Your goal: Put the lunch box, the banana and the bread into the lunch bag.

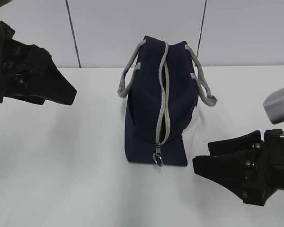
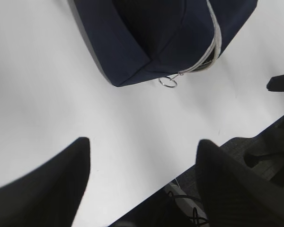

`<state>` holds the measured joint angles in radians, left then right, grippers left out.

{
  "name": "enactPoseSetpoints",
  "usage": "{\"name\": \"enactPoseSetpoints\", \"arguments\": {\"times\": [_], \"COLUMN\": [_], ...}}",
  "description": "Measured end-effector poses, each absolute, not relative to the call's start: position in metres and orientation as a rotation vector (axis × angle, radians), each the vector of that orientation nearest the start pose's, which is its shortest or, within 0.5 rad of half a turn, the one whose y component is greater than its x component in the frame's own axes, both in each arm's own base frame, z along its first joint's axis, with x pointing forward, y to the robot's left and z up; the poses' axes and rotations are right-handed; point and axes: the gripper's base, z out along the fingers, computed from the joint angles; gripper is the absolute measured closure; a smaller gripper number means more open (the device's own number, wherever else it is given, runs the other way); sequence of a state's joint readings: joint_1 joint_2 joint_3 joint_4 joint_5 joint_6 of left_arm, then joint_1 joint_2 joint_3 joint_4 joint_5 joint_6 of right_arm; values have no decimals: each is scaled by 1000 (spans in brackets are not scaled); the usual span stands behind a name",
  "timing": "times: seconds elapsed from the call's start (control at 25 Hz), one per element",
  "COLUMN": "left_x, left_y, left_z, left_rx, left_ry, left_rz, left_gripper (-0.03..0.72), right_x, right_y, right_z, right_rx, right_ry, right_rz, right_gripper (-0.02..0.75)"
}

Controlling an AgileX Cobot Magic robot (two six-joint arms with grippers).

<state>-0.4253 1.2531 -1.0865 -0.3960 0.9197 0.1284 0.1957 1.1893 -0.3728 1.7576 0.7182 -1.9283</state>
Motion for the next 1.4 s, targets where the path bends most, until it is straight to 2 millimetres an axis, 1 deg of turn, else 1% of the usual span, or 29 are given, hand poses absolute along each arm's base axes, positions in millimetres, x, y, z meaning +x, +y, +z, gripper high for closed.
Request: {"name": "enactPoseSetpoints", "arguments": {"times": [0.12, 0.28, 0.44, 0.52, 0.64, 0.72, 0.84, 0.92, 1.08, 1.4], "left_x": [216, 216, 216, 216, 217, 217, 217, 217, 217, 216], "left_y": [-129, -129, -129, -129, -129, -129, -129, -129, -129, -129], "left_z": [335, 335, 335, 335, 335, 335, 335, 335, 335, 335], "left_rx": [524, 525, 523, 524, 523, 523, 522, 522, 523, 525], "left_ry": [2516, 2512, 2509, 2508, 2505, 2504, 2502, 2502, 2504, 2508], "left_rz": [-609, -610, -616, -615, -615, -615, -615, -615, -615, -615], "left_gripper": [223, 228, 230, 230, 233, 240, 246, 246, 249, 262], "right_x": [178, 177, 179, 181, 187, 193, 202, 213, 231, 255], "right_y": [96, 98, 98, 98, 99, 101, 106, 110, 115, 120], "right_z": [210, 210, 208, 203, 187, 175, 162, 152, 141, 126], "right_rx": [-692, -700, -718, -774, -813, -843, -896, -912, -920, -920], "right_ry": [1965, 1951, 1948, 1944, 1987, 2020, 2019, 2023, 2038, 2053], "right_rz": [820, 865, 839, 801, 793, 814, 868, 909, 926, 938], "right_gripper": [283, 283, 283, 283, 283, 283, 283, 283, 283, 283]}}
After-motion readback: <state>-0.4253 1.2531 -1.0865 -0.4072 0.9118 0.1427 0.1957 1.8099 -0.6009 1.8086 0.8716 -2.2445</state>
